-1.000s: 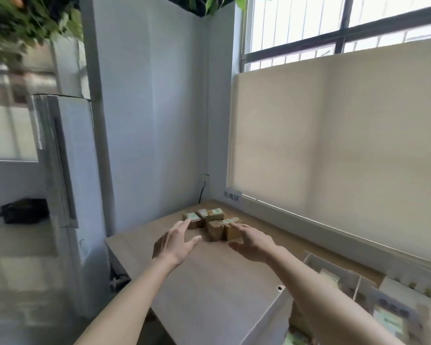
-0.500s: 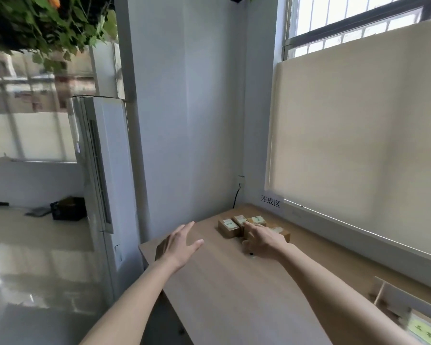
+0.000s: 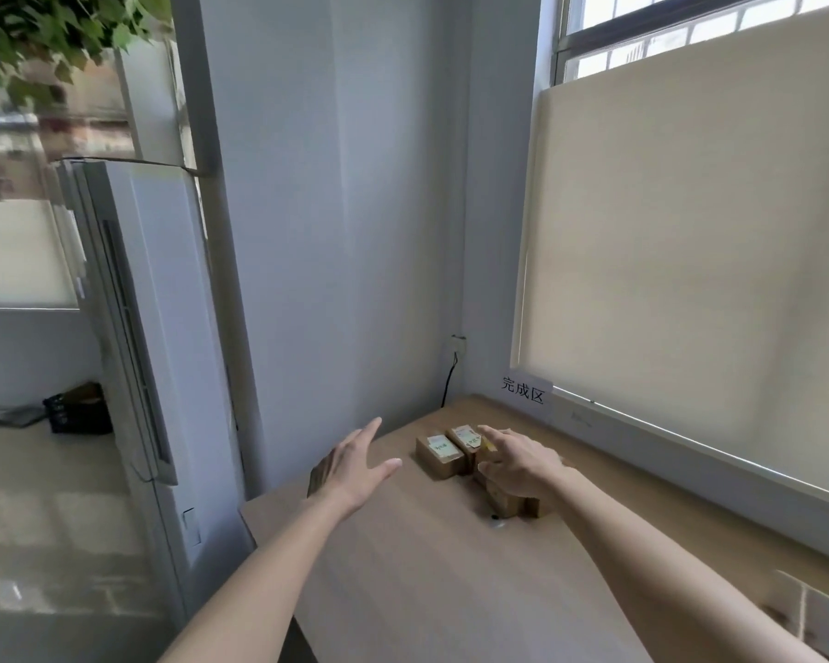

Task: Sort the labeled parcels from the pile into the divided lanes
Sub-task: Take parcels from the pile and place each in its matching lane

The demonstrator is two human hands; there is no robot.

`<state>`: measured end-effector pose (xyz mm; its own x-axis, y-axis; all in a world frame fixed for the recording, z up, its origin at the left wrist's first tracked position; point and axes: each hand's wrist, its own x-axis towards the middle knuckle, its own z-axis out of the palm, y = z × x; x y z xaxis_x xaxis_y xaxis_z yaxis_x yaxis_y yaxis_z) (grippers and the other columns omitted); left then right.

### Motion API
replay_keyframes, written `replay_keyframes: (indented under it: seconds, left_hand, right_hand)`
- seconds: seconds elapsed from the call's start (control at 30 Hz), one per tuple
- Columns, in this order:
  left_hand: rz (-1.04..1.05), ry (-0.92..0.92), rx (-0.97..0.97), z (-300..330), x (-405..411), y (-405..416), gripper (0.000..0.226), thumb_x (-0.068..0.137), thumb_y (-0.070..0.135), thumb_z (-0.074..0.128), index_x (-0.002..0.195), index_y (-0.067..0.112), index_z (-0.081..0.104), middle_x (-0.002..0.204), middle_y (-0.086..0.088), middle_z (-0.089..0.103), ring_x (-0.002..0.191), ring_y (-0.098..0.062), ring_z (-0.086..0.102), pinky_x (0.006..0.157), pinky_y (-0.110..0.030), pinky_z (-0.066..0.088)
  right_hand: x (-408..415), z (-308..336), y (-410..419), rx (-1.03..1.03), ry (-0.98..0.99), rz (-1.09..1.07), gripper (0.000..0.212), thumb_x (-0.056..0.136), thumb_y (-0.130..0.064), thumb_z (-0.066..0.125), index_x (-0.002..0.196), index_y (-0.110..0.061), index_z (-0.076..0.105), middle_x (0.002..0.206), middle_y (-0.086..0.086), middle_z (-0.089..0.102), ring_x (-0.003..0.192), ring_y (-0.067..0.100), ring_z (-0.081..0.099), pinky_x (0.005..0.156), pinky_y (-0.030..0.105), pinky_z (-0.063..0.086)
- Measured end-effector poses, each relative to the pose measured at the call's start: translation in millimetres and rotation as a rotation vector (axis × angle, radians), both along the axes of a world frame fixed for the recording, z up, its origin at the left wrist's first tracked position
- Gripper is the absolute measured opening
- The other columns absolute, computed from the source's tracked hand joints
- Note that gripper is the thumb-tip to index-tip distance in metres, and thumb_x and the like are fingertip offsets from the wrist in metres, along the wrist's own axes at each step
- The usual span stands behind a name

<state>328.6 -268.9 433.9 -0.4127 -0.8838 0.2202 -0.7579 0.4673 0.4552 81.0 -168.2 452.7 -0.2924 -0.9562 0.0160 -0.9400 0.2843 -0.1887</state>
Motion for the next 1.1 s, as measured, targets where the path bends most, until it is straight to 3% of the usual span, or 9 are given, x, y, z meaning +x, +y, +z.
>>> replay_keyframes:
  seconds: [0.33, 0.5, 0.67, 0.87, 1.1]
  left_hand:
    - [-0.174, 0.015, 0.087, -35, -41, -108, 0.073, 0.089, 0.064, 0.054, 0.152, 0.040, 0.027, 0.155, 0.011, 0.036, 0.136, -0.018, 0.044, 0.100, -0.033, 0.043]
    - [-0.270, 0.019, 0.107, -44, -59, -175, 0.074, 0.089, 0.065, 0.054, 0.153, 0.040, 0.028, 0.154, 0.010, 0.038, 0.135, -0.019, 0.044, 0.099, -0.034, 0.042]
    - [-0.370, 0.001, 0.132, -61, -68, -231, 0.071, 0.090, 0.063, 0.054, 0.153, 0.039, 0.027, 0.155, 0.010, 0.037, 0.135, -0.020, 0.044, 0.096, -0.035, 0.042]
    - [-0.440, -0.016, 0.178, -85, -83, -280, 0.072, 0.090, 0.064, 0.053, 0.153, 0.040, 0.028, 0.153, 0.009, 0.040, 0.135, -0.019, 0.044, 0.097, -0.036, 0.044]
    - [-0.514, -0.064, 0.217, -118, -127, -315, 0.072, 0.092, 0.064, 0.051, 0.154, 0.036, 0.027, 0.157, 0.009, 0.035, 0.139, -0.019, 0.040, 0.101, -0.037, 0.043]
  right_hand:
    - [-19, -32, -67, 0.105, 0.024, -0.186, 0.069, 0.099, -0.045, 0.050, 0.160, -0.036, 0.018, 0.163, -0.005, 0.033, 0.147, 0.021, 0.035, 0.108, 0.039, 0.042]
    - [-22, -38, -108, 0.126, 0.023, -0.331, 0.068, 0.098, -0.050, 0.051, 0.159, -0.039, 0.020, 0.156, -0.003, 0.042, 0.140, 0.025, 0.043, 0.104, 0.041, 0.045]
    - [-10, -48, -145, 0.166, 0.004, -0.440, 0.069, 0.099, -0.046, 0.049, 0.159, -0.041, 0.017, 0.158, -0.004, 0.040, 0.139, 0.026, 0.046, 0.101, 0.040, 0.045]
    - [-5, -71, -177, 0.197, -0.026, -0.509, 0.064, 0.099, -0.048, 0.048, 0.157, -0.037, 0.024, 0.155, -0.003, 0.044, 0.138, 0.027, 0.046, 0.101, 0.042, 0.046]
    - [-34, -101, -212, 0.223, -0.064, -0.546, 0.067, 0.102, -0.047, 0.047, 0.160, -0.038, 0.015, 0.160, -0.003, 0.038, 0.141, 0.025, 0.043, 0.103, 0.041, 0.045]
